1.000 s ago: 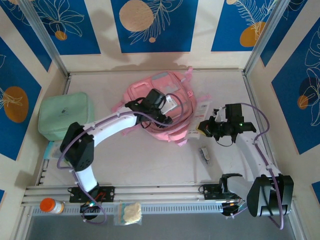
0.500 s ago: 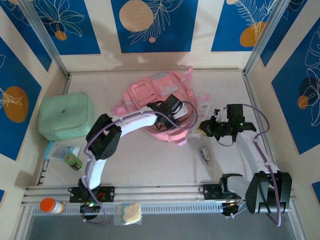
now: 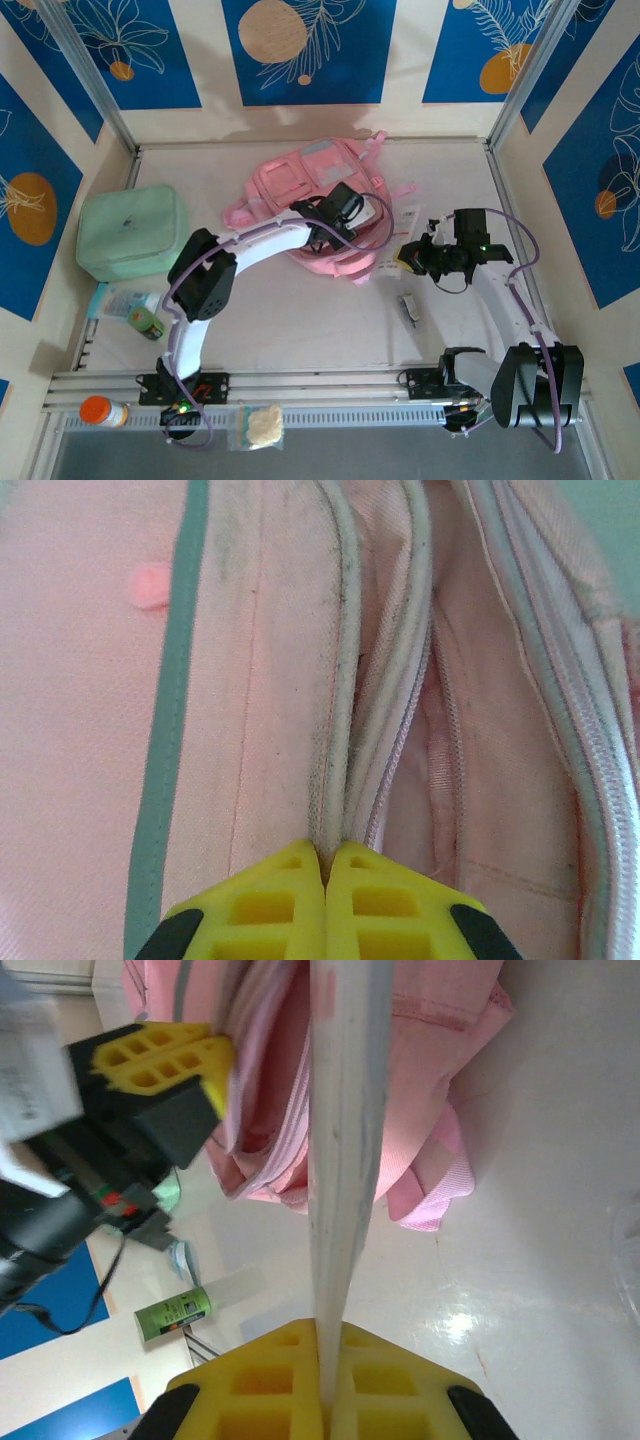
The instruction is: Pack books, pencil case, and school supplies into a backpack
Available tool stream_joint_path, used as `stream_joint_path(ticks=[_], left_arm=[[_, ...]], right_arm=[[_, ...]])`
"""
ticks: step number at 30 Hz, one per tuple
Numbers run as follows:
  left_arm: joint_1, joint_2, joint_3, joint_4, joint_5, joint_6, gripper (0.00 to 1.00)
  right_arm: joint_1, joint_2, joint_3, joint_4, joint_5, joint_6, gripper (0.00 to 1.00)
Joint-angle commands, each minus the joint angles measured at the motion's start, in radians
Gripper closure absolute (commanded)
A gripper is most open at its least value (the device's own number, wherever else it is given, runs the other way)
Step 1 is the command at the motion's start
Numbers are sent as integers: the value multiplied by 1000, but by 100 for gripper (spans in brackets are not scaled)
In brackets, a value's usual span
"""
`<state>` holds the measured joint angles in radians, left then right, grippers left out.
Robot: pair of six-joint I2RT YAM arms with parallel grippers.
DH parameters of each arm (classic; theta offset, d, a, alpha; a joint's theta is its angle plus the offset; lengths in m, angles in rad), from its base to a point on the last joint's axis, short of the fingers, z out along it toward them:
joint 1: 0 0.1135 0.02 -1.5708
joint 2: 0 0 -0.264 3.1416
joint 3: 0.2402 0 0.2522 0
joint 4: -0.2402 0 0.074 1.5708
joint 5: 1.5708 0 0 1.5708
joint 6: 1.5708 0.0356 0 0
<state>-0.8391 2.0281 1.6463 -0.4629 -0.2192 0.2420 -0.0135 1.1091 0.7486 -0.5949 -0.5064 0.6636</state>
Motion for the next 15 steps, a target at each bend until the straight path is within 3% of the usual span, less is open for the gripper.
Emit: stream_joint_path(ticks=[1,10,15], left_arm=[[16,-130,8,-2,-44,-63,100],[15,-216,76,-100,-16,-193,100],[15,-248,124,-131,15,-292,100]], right_arm=[[-3,-24,37,-36,-50,-29,100],[29,-26,23,4,-72,42,100],[191,45,46,227,-82,167,100]])
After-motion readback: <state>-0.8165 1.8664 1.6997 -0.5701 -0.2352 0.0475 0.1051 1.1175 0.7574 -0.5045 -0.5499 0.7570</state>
